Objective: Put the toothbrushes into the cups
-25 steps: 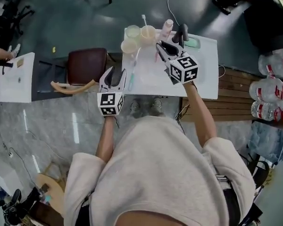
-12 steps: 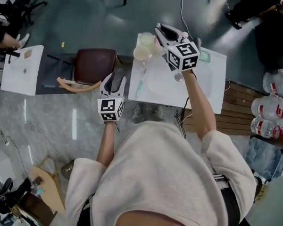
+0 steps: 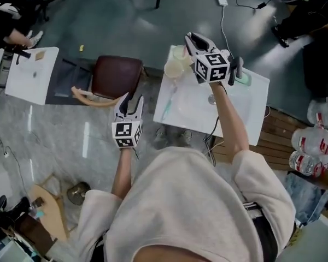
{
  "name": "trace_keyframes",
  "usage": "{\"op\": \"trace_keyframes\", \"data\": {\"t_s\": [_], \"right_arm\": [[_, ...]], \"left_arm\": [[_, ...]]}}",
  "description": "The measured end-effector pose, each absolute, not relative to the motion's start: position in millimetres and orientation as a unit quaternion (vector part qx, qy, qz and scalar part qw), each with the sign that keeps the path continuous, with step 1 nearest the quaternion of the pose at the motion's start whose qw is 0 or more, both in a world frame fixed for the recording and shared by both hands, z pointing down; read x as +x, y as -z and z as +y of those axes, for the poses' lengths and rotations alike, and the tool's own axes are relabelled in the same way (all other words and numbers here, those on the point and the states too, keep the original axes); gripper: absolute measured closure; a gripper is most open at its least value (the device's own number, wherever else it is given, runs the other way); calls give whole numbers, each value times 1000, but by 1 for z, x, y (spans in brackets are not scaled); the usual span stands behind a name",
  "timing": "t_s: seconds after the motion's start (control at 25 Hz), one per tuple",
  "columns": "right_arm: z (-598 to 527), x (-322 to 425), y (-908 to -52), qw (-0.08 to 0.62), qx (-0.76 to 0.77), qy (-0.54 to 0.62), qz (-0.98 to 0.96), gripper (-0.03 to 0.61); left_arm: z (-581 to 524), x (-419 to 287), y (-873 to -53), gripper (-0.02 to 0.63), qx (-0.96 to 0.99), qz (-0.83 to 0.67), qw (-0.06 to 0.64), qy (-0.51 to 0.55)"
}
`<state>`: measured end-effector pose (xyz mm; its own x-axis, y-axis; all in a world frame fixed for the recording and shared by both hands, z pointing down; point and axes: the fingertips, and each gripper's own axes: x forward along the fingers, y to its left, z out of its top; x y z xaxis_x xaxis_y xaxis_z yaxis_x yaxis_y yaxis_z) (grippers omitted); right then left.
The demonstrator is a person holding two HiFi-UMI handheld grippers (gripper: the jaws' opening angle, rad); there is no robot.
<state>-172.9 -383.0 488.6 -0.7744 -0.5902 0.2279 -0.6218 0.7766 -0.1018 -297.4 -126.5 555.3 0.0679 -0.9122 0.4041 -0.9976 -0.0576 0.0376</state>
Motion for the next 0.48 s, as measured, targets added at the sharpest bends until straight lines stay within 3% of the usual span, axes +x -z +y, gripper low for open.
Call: {"op": "trace_keyframes", "data": {"t_s": [0.48], "right_arm": [[-362, -172, -544, 118, 328, -137, -927, 514]], "left_arm": [[-117, -304, -560, 437, 706, -674, 162, -146]]}}
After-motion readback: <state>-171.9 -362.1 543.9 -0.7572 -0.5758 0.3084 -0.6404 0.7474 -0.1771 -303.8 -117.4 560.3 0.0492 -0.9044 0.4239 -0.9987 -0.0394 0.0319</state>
